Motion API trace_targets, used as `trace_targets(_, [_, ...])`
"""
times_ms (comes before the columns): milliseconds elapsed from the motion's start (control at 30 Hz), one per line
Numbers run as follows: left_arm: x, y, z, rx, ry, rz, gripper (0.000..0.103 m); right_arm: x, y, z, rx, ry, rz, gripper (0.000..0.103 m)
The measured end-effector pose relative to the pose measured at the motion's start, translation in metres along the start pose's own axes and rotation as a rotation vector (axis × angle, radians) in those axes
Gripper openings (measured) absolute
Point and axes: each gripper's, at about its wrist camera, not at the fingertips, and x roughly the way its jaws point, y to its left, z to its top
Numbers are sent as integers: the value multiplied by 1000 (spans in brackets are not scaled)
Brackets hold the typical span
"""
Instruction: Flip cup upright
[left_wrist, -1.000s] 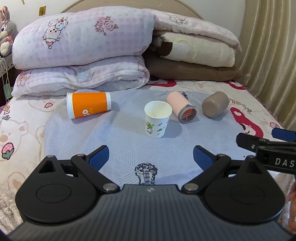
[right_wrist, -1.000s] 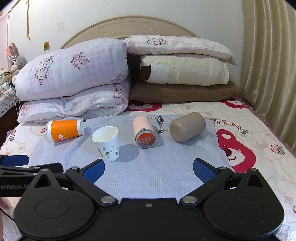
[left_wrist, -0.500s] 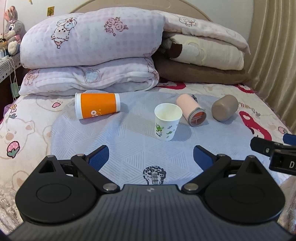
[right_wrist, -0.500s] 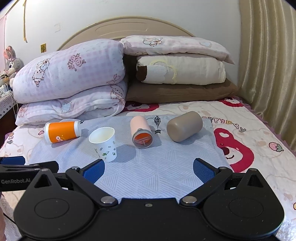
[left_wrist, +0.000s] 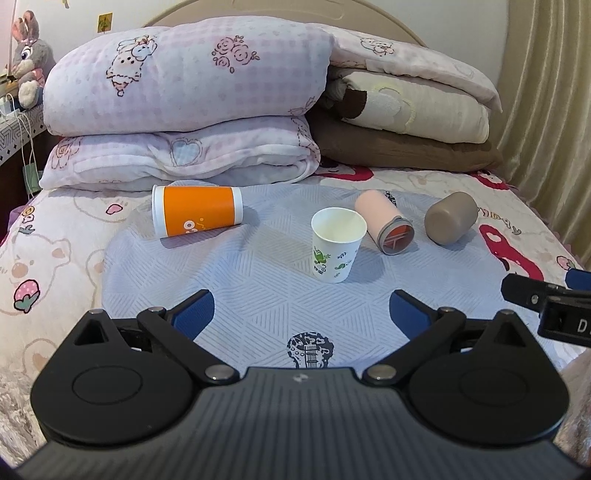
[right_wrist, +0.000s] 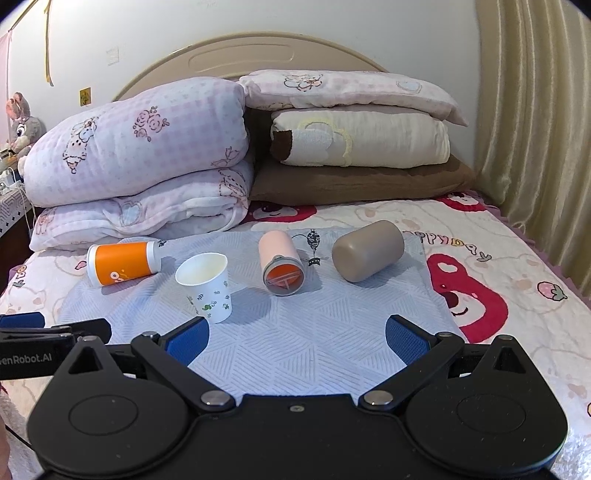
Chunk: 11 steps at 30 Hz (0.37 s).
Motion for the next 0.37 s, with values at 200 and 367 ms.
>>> trace_targets(200, [-2,-1,-1,3,-10,0,103,1,-1,0,3,3,0,103])
trace_targets(367, [0,-1,-1,8,1,6,103,1,-1,-1,1,3,5,103])
